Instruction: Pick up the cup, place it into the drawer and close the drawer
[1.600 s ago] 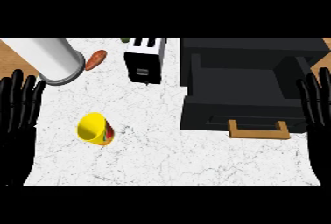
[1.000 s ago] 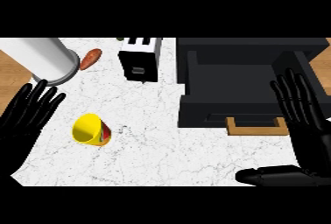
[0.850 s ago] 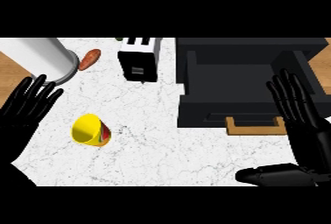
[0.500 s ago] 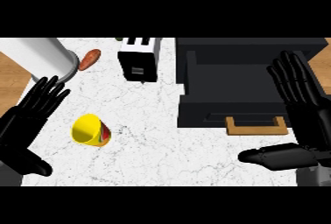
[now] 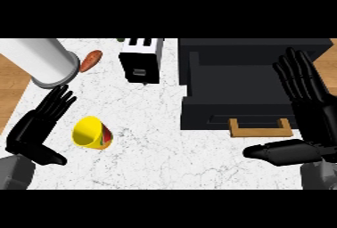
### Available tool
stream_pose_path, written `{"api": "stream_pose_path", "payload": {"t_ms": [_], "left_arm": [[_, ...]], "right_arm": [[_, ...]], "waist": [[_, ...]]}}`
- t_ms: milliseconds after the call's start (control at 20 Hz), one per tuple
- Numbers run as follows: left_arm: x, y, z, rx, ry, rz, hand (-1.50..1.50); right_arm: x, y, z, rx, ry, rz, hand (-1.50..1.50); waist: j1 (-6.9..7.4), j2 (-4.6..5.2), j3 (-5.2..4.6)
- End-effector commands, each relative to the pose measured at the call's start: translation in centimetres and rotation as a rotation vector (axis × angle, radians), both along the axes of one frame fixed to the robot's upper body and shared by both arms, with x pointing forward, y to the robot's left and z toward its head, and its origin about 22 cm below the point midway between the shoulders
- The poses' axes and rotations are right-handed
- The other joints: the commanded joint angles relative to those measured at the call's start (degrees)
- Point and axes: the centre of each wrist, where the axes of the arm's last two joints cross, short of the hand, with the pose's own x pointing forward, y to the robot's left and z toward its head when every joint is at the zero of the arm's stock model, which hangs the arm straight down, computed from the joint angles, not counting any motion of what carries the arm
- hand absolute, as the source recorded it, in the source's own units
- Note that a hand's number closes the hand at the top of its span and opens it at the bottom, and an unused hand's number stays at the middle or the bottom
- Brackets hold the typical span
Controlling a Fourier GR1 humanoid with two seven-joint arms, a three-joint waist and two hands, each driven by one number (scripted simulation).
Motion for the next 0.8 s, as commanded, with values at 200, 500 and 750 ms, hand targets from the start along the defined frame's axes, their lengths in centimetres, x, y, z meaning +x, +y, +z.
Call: {"api": "stream_pose_path", "payload": {"t_ms": [200,500,750], "left_arm": [[0.7,-0.6,-5.3,0.058,0.07,0.017,-1.5],[0.0,-0.9,-8.6,0.066,0.06,0.053,-1.5],[-0.8,0.8,-9.4,0.056,0.064,0.064,-1.5]], "right_arm": [[1.3,1.1,0.6,-0.012,-0.013,0.004,-1.5],[1.3,0.3,0.0,0.004,-0.022,-0.003,-1.5],[1.7,0.4,1.7,-0.012,-0.018,0.021,-1.5]], "waist": [[-0.09,0.03,-0.01],[-0.3,0.1,-0.04],[-1.15,0.47,-0.19]]}}
